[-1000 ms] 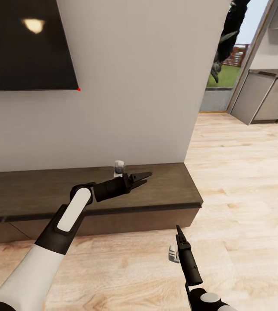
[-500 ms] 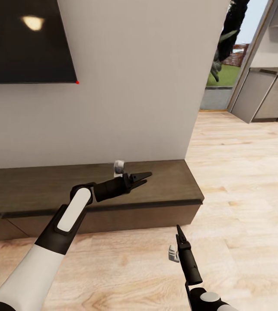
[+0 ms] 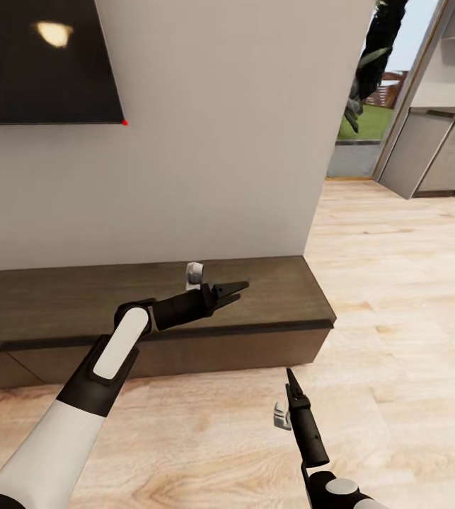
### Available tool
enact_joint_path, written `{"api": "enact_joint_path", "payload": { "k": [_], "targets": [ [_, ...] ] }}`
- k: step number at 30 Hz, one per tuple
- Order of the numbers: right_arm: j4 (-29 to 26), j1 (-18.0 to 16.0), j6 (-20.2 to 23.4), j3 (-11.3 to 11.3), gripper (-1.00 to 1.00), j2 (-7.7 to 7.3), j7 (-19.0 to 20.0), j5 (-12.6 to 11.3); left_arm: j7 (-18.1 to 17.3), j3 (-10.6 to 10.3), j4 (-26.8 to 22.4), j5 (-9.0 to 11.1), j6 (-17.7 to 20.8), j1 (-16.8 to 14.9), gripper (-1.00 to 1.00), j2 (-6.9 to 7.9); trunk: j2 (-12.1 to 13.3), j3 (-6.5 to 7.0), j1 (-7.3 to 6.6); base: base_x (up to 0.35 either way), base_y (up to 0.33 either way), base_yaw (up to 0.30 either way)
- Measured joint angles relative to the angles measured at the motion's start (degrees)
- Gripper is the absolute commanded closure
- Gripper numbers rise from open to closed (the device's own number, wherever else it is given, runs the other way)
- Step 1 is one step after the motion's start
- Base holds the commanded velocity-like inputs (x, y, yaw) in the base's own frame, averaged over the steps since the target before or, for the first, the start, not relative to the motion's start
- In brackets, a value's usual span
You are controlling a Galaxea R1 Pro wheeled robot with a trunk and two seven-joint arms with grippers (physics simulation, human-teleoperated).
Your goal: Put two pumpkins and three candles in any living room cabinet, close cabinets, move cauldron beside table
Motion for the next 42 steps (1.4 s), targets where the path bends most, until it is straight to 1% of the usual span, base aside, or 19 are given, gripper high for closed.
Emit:
{"api": "enact_joint_path", "payload": {
  "k": [8, 12, 15, 30, 40, 42],
  "targets": [
    [0.4, 0.0, 0.1, 0.1, -1.0, 0.2, 0.1, 0.4, 0.0, 0.6, -0.1, 0.1, 0.1, -0.1, -1.0, 0.59, -3.2, -1.44, 1.76, 0.0, 0.0, 0.0],
    [0.4, 0.0, 0.1, 0.1, -1.0, 0.21, 0.2, 0.4, 0.0, 2.1, -2.2, 0.2, 0.3, -0.2, -1.0, 0.72, -4.8, -2.15, 2.64, 0.0, 0.0, 0.0],
    [0.4, 0.0, 0.1, 0.1, -1.0, 0.21, 0.1, 0.5, 0.0, 2.6, -2.9, 0.1, 0.2, -0.2, -1.0, 0.74, -6.0, -2.69, 3.29, 0.0, 0.0, 0.0],
    [0.5, 0.0, 0.5, 0.1, -1.0, 0.21, -0.1, 0.6, 0.0, 2.3, -3.1, 0.0, 0.2, -0.1, -1.0, 0.74, -12.0, -5.39, 6.59, 0.0, 0.0, 0.0],
    [0.4, 0.0, 0.5, 0.0, -1.0, 0.11, -0.1, 0.2, 0.0, 2.3, -3.2, 0.0, 0.2, -0.1, -1.0, 0.75, -16.0, -7.18, 8.79, 0.0, 0.0, 0.0],
    [0.4, 0.0, 0.5, 0.1, -1.0, 0.06, -0.1, 0.1, 0.0, 2.3, -3.2, 0.0, 0.2, -0.1, -1.0, 0.8, -16.3, -7.6, 8.96, 0.0, 0.0, 0.0]
  ]
}}
